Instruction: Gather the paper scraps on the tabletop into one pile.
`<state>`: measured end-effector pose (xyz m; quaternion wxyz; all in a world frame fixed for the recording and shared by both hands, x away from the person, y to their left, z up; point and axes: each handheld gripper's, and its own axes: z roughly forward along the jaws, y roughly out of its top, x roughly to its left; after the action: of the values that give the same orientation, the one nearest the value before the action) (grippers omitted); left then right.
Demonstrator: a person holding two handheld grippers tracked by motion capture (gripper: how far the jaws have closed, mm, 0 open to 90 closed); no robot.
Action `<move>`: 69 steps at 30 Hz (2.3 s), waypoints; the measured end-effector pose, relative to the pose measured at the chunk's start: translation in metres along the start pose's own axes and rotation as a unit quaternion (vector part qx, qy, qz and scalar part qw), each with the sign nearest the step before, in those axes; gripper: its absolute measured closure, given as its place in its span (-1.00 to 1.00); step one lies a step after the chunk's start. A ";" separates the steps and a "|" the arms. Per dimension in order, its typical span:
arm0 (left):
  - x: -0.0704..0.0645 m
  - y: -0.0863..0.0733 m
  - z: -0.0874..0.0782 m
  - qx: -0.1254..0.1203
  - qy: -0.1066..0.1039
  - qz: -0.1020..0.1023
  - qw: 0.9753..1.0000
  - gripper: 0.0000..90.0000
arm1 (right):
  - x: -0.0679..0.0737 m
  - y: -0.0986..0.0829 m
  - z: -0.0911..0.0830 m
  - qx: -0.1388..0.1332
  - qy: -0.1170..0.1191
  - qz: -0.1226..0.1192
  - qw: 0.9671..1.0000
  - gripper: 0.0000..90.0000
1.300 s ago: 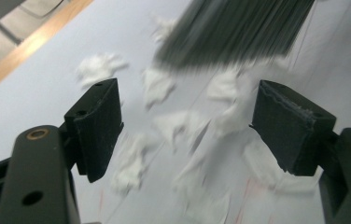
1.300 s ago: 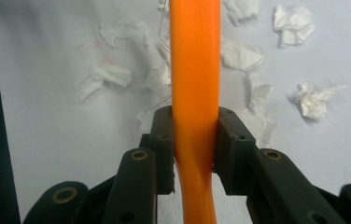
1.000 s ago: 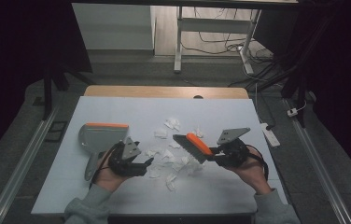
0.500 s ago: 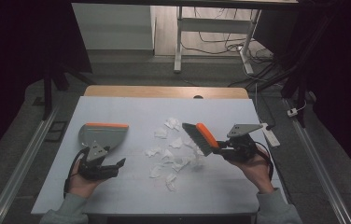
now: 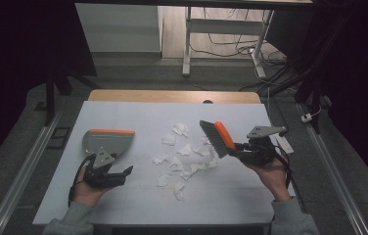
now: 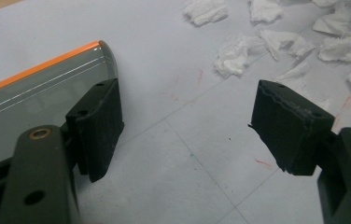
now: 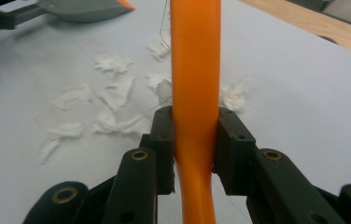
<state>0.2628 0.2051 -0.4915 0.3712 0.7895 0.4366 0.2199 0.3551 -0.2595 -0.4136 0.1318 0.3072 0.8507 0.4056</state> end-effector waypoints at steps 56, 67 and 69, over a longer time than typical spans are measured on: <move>-0.003 -0.008 0.005 0.008 -0.019 0.005 1.000 -0.41 | -0.013 0.075 0.095 0.258 -0.001 -0.093 0.962 0.59; -0.003 -0.007 0.004 0.008 -0.017 0.004 1.000 -0.41 | -0.052 0.074 0.088 0.231 -0.081 -0.053 0.968 0.58; -0.003 -0.008 0.005 0.009 -0.016 0.003 1.000 -0.41 | -0.057 0.073 0.099 0.238 -0.089 -0.054 0.966 0.58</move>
<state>0.2607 0.2035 -0.5004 0.3708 0.7976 0.4298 0.2043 0.4764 -0.1999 -0.4222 0.1514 0.3181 0.9230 0.1550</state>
